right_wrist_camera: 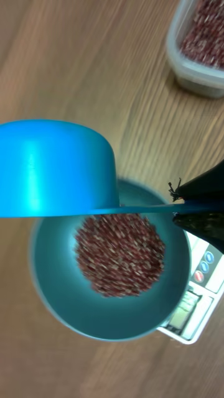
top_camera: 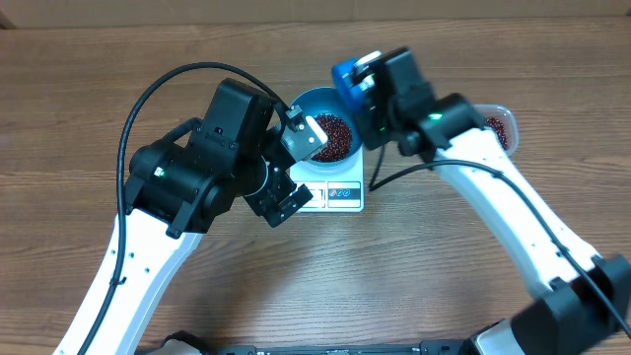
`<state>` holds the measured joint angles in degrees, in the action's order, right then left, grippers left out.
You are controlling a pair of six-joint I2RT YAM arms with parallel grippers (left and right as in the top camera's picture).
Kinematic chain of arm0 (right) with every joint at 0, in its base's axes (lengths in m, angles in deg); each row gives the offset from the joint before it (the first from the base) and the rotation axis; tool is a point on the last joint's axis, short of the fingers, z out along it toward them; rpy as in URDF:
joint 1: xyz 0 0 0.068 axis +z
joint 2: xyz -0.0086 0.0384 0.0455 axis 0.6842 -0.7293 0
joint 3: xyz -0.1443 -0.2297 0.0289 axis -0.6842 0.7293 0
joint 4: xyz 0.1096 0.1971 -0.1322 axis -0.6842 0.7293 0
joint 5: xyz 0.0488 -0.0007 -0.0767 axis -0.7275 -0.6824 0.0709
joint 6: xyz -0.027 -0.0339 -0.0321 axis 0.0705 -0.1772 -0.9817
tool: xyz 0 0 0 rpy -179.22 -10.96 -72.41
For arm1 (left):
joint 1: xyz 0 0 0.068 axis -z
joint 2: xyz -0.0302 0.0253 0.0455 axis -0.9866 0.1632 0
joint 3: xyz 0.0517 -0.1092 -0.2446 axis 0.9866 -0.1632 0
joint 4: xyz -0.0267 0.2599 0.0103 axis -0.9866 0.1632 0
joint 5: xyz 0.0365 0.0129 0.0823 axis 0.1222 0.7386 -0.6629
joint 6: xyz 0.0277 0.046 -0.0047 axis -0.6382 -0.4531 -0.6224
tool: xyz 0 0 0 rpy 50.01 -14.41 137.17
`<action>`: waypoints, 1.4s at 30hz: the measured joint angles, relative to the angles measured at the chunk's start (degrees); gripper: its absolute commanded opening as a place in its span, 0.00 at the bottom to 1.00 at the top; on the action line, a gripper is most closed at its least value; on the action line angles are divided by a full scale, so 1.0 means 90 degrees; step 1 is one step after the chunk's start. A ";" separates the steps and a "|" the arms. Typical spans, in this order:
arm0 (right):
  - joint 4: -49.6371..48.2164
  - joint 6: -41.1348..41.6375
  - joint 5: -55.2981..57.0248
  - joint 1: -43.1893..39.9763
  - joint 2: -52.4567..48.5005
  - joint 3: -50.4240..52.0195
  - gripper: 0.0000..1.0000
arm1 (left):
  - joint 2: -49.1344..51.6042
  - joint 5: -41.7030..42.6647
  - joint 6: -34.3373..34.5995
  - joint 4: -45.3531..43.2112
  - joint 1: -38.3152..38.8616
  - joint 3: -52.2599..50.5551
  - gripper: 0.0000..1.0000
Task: Scoop item into bowl and weigh 150g on scale
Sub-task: 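Move the empty blue cup with the right gripper back to the bean container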
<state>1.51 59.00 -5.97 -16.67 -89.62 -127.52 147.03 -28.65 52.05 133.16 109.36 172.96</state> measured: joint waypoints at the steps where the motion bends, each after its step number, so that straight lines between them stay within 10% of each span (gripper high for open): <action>1: -0.0002 0.0124 -0.0056 -0.0143 0.0160 0.0000 0.04 | 0.0000 0.0000 0.0000 0.0000 0.0000 0.0000 1.00; 42: 0.2523 0.1120 0.1897 -0.2025 0.0287 -0.0102 0.04 | 0.0000 0.0000 0.0000 0.0000 0.0000 0.0000 1.00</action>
<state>24.22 69.08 11.10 -34.90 -87.04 -128.44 147.03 -28.65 52.05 133.16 109.36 172.96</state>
